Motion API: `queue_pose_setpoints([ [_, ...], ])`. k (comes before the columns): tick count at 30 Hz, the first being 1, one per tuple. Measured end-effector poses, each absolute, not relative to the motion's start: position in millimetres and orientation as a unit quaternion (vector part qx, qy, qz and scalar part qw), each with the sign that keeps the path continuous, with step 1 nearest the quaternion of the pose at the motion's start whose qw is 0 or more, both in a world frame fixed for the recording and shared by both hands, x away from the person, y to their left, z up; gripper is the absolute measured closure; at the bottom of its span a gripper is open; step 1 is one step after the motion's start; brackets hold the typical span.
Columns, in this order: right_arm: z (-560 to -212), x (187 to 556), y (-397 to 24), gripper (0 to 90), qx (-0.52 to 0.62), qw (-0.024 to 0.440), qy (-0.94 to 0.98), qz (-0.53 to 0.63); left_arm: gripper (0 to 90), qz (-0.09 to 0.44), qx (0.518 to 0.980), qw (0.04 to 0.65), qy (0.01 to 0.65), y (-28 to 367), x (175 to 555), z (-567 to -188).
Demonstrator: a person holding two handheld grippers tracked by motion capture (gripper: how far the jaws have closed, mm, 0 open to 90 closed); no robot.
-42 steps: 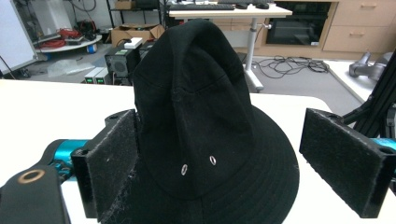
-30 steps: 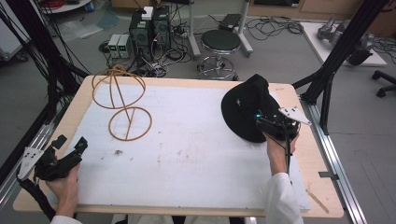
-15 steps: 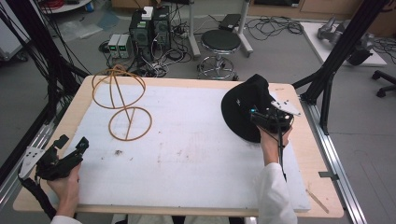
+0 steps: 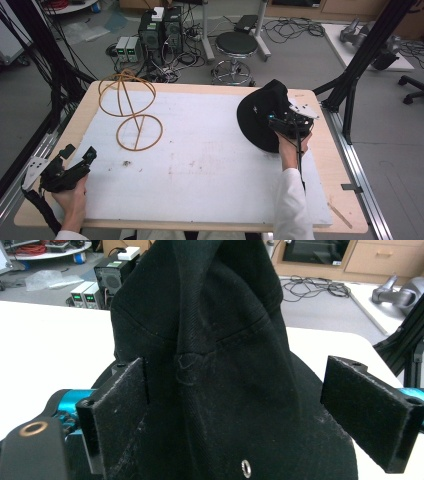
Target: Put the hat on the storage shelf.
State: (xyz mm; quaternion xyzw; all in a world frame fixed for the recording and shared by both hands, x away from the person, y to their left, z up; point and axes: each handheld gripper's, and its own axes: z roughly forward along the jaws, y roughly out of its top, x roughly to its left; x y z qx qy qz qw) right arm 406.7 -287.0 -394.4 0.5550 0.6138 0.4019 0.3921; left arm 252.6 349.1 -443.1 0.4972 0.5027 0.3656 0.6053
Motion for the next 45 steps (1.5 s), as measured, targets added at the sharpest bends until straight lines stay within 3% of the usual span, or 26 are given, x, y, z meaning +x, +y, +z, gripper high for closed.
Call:
queue_pose_setpoints([
  [11, -397.3, 409.0, -283.6, 16.9, 0.55, 0.39, 0.617, 0.405, 16.1, 0.362, 0.495, 0.609, 0.503, 349.2, 252.0, -443.4],
  [19, -401.5, 411.9, -283.5, 27.7, 0.553, 0.379, 0.626, 0.397, 16.2, 0.36, 0.495, 0.609, 0.504, 350.0, 251.7, -443.7],
  [32, -402.0, 411.2, -286.6, 62.0, 0.575, 0.36, 0.607, 0.413, 16.6, 0.359, 0.492, 0.612, 0.504, 350.8, 251.4, -443.9],
  [37, -401.3, 409.4, -273.1, 81.4, 0.555, 0.396, 0.623, 0.383, 16.6, 0.356, 0.49, 0.614, 0.506, 351.7, 250.5, -444.0],
  [40, -402.5, 409.3, -268.0, 86.6, 0.549, 0.411, 0.626, 0.37, 16.8, 0.356, 0.489, 0.615, 0.505, 352.0, 250.3, -444.0],
  [45, -402.2, 409.0, -273.4, 87.9, 0.575, 0.383, 0.604, 0.398, 17.0, 0.351, 0.489, 0.618, 0.506, 352.6, 251.2, -444.5],
])
